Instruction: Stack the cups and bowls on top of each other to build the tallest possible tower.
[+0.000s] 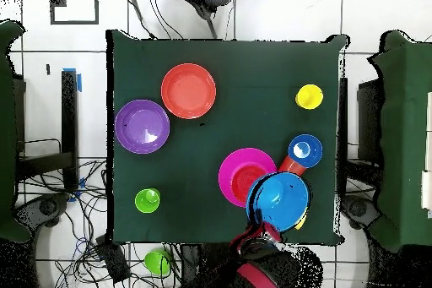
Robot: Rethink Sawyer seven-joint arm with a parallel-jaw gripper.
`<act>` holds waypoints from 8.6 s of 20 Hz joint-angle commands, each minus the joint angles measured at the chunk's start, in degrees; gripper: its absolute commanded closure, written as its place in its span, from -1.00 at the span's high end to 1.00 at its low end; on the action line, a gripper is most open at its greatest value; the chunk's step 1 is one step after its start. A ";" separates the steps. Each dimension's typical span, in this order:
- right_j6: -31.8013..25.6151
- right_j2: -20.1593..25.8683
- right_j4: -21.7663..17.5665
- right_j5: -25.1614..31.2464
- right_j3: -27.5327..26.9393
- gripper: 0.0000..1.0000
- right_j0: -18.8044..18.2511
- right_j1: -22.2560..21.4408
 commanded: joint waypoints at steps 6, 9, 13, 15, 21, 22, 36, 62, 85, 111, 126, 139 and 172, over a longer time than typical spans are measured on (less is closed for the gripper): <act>-8.84 8.88 2.66 5.29 -1.93 -1.00 -0.69 0.32; -9.11 8.91 2.51 5.29 -1.89 -1.00 -0.96 0.21; -8.46 8.85 2.03 5.55 -2.03 -1.00 -0.63 0.08; -8.10 8.76 1.81 5.55 -2.12 -1.00 -0.50 0.03; -6.98 8.52 1.25 5.72 -2.37 -1.00 0.12 0.00; -6.56 8.45 1.05 5.70 -2.43 -1.00 0.33 -0.04; -3.41 7.46 -0.95 5.46 -3.19 -1.00 1.45 -0.23; -2.18 7.15 -1.59 5.25 -3.62 -1.00 1.97 -0.13; 0.65 6.44 -3.30 5.51 -4.36 -1.00 3.10 0.21; -6.15 12.43 3.08 7.03 -5.09 -1.00 -2.32 3.39; -7.24 16.25 3.41 6.44 -4.62 -1.00 -3.86 3.54; -11.19 20.03 2.56 3.56 -4.31 -1.00 -7.74 4.04; -17.79 18.29 7.89 4.33 -6.55 -1.00 -8.41 10.36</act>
